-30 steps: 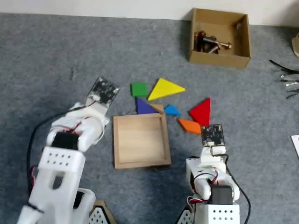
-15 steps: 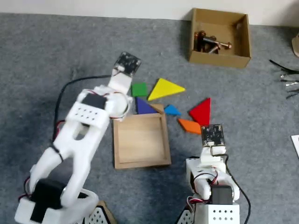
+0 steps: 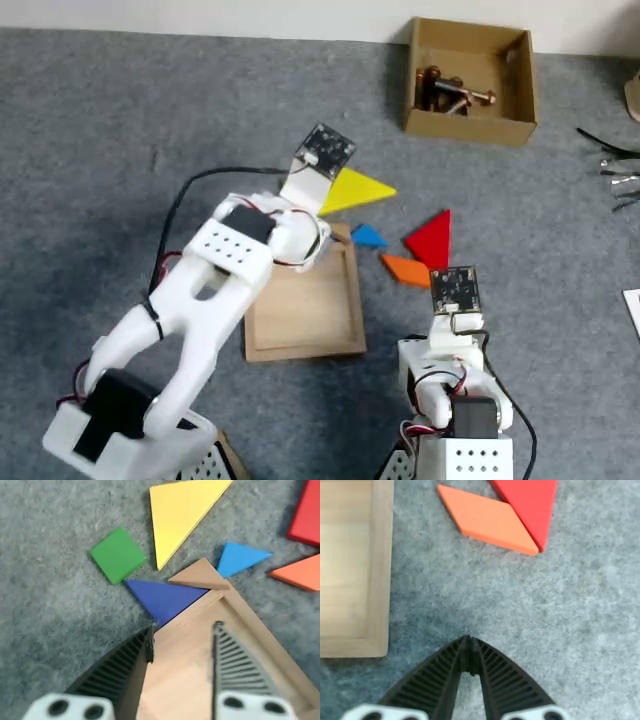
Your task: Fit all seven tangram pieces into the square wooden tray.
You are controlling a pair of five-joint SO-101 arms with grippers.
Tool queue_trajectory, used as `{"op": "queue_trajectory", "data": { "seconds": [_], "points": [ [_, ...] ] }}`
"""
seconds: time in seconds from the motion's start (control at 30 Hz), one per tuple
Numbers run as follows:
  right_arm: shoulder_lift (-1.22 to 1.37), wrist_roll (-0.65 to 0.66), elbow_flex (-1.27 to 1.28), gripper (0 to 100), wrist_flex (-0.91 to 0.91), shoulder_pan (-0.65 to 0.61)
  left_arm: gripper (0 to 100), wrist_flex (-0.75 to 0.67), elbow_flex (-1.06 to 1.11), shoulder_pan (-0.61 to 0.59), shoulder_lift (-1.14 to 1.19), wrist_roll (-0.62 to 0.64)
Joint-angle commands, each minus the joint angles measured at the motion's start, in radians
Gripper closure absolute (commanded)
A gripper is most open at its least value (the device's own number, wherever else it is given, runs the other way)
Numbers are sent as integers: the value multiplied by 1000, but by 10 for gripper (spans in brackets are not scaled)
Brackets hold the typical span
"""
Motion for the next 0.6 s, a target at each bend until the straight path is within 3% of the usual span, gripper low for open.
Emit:
{"op": "queue_trajectory", "data": {
  "seconds": [0.0,0.57],
  "points": [
    [-13,-5,122,993,-7,-7,768,-14,-84,4,38,9],
    [-13,-5,122,993,-7,-7,765,-242,-153,-94,292,12]
  ]
}}
